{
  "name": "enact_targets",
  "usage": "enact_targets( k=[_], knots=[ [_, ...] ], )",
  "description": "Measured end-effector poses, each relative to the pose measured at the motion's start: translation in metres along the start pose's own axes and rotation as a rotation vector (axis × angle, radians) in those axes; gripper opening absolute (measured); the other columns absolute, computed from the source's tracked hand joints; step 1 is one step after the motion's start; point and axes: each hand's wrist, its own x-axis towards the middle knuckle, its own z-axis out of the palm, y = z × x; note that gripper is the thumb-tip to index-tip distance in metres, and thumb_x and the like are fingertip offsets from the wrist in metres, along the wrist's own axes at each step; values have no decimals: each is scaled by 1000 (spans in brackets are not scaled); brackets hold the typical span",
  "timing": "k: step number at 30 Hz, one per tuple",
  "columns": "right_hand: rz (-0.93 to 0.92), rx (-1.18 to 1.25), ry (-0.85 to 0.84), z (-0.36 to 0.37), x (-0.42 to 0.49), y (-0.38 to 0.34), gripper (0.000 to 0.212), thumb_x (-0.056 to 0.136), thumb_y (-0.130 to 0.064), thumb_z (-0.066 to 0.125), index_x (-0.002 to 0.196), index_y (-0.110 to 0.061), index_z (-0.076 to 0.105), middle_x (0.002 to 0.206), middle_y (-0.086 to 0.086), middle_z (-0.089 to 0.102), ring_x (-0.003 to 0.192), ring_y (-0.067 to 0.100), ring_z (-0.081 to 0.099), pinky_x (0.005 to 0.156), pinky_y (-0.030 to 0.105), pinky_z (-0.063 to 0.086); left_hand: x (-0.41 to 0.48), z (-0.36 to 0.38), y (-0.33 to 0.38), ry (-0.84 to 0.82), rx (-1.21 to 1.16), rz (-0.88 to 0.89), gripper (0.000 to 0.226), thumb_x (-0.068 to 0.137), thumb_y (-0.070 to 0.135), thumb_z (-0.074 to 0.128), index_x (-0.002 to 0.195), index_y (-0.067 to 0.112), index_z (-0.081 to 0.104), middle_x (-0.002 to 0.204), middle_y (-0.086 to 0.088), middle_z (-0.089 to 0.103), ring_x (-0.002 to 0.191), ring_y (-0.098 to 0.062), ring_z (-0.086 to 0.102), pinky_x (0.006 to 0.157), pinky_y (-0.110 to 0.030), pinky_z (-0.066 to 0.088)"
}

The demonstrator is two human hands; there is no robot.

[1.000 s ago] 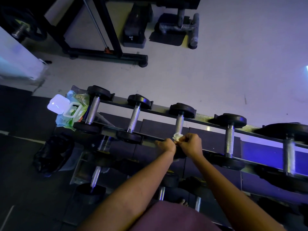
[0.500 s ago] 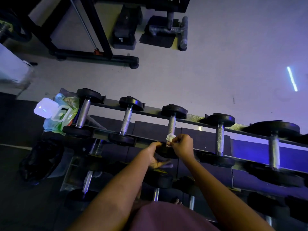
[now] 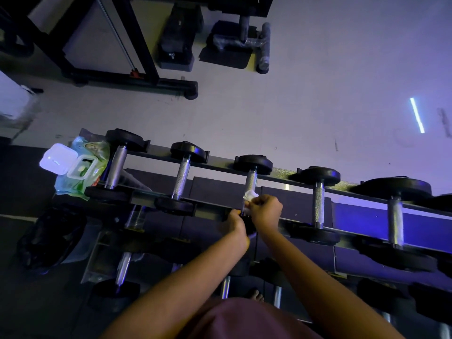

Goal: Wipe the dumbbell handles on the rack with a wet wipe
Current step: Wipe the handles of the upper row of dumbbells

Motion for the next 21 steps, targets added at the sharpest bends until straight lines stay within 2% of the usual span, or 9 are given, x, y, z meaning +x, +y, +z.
enact_targets(
  k=[2, 4, 7, 9, 12, 14, 16, 19, 21],
  knots=[
    [-41, 1, 45, 1, 12, -9, 6, 82, 0, 69, 76, -1, 71, 63, 4, 63, 53, 4, 52, 51, 19, 41, -9, 3, 4, -31, -45, -30, 26, 84, 22, 45, 76, 6, 64, 69, -13, 65, 59, -29, 59, 60, -35, 49],
    [-67, 1, 62, 0, 29, -20, 4, 82, -6, 73, 83, -2, 74, 74, 8, 65, 65, 11, 54, 55, 18, 37, -15, 2, 10, -40, -18, -48, 34, 88, 21, 41, 83, 2, 69, 71, -15, 69, 62, -30, 60, 56, -35, 49],
    [-109, -7, 47, 0, 52, -36, 11, 83, -9, 74, 89, 0, 74, 75, 8, 64, 66, 14, 54, 61, 21, 38, -21, -2, 22, 4, 62, -88, 33, 88, 22, 39, 98, 3, 65, 100, -19, 67, 81, -36, 63, 63, -52, 51],
    [-133, -58, 23, 2, 57, -38, 8, 84, -6, 71, 89, -1, 74, 79, 13, 68, 65, 16, 56, 60, 22, 39, -26, -5, 31, 32, 107, -136, 23, 88, 21, 41, 88, 4, 56, 97, -18, 61, 91, -40, 60, 75, -62, 49],
    [-166, -142, -20, 3, 49, -25, 11, 84, -1, 65, 83, -5, 76, 79, 14, 70, 65, 18, 58, 60, 22, 41, -16, -2, 36, 58, 114, -197, 33, 95, 30, 36, 90, 4, 56, 102, -19, 61, 100, -42, 61, 80, -63, 49],
    [-177, -197, -67, -1, 35, -12, 15, 82, 1, 64, 78, -8, 76, 72, 7, 68, 63, 14, 58, 60, 20, 41, -11, 3, 35, 60, 117, -181, 48, 96, 39, 31, 100, 3, 62, 106, -21, 65, 95, -41, 64, 73, -59, 52],
    [-197, -231, -109, -5, 14, 2, 13, 81, 0, 65, 76, -7, 76, 67, 3, 63, 61, 11, 56, 59, 18, 39, 0, 4, 28, 92, 120, -146, 55, 92, 43, 32, 102, 1, 68, 96, -22, 69, 85, -40, 67, 67, -56, 54],
    [-208, -185, -117, -10, -8, 14, 15, 78, 3, 63, 76, -5, 76, 65, 3, 62, 59, 8, 55, 59, 20, 41, 4, 6, 29, 148, 64, -118, 48, 90, 37, 36, 92, 1, 68, 83, -21, 69, 72, -36, 67, 56, -51, 54],
    [-202, -157, -111, -11, -8, 11, 15, 78, 4, 64, 76, -5, 76, 66, 3, 65, 60, 8, 57, 62, 21, 47, 5, 6, 30, 154, 57, -108, 48, 90, 36, 36, 93, 1, 69, 83, -22, 70, 72, -36, 68, 61, -57, 55]
  ],
)
